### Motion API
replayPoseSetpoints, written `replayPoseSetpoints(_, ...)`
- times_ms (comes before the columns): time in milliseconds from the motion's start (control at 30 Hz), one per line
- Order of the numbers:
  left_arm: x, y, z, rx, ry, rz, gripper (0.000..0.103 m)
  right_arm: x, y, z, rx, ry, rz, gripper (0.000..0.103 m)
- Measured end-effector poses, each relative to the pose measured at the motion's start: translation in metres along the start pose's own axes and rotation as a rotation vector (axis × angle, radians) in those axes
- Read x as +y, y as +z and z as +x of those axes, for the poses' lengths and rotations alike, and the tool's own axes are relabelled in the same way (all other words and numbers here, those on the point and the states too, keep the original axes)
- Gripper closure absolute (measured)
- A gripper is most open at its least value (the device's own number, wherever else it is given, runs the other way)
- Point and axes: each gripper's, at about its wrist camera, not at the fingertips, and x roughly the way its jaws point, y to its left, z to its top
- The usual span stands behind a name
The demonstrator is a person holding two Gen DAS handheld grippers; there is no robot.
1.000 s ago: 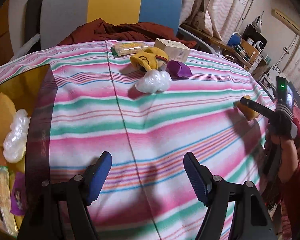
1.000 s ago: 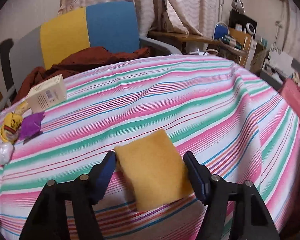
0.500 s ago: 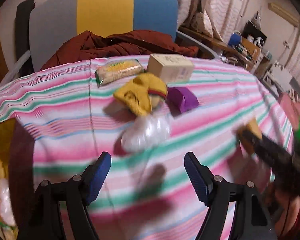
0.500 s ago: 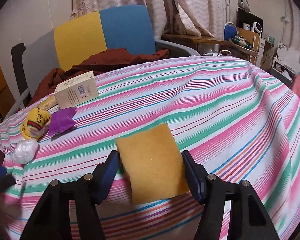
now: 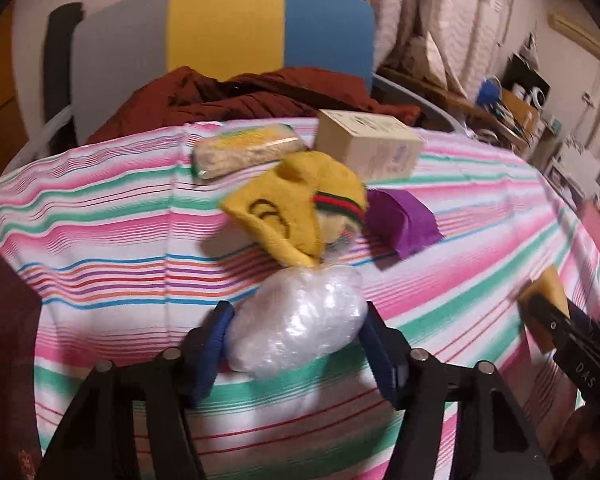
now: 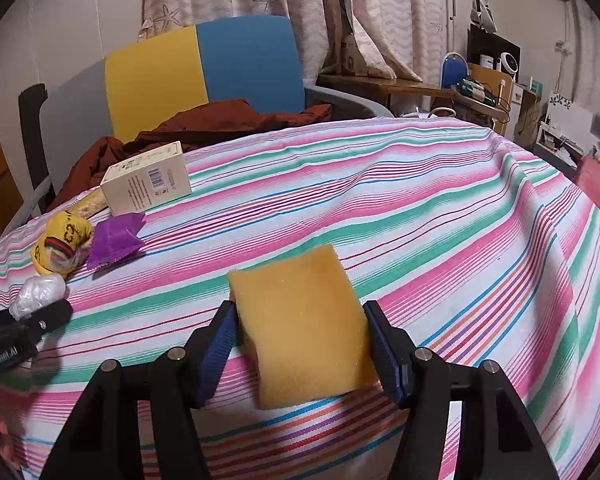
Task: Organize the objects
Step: 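Grasp the other plastic-wrapped bundle with the left tool while the right tool holds the sponge, then carry the bundle and sponge into the gold tray and open both tools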
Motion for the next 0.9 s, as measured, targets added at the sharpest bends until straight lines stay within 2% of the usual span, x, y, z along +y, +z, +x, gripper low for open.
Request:
replayPoseSetpoints(167,0.002,-0.005,-0.01,-0.055,0.019,-0.004,0.042,0.002,-0.001,-0.001,-0.006,-0.012,-0.009,0.039)
replayPoseSetpoints(367,-0.004,-0.015,-0.03,-0.12,-0.001,0.033,0.042,0.005,-0.001,-0.006,-0.027,-0.029,-0.022,0.04)
replayPoseSetpoints(533,0.003,-0.026,-0.046,-0.152,0.0,0.006,0.042,0.009,-0.002,-0.019,-0.097,-0.025,-0.047,0.041)
replayPoseSetpoints(633,0.008,-0.033,-0.052,-0.155,-0.007,-0.015,0.042,0.019,-0.004,-0.029,-0.14,-0.025,-0.092,0.041)
replayPoseSetpoints(900,0.018,-0.049,-0.069,-0.182,-0.028,-0.045,0.042,0.047,-0.011,-0.039,-0.171,-0.033,-0.231,0.041)
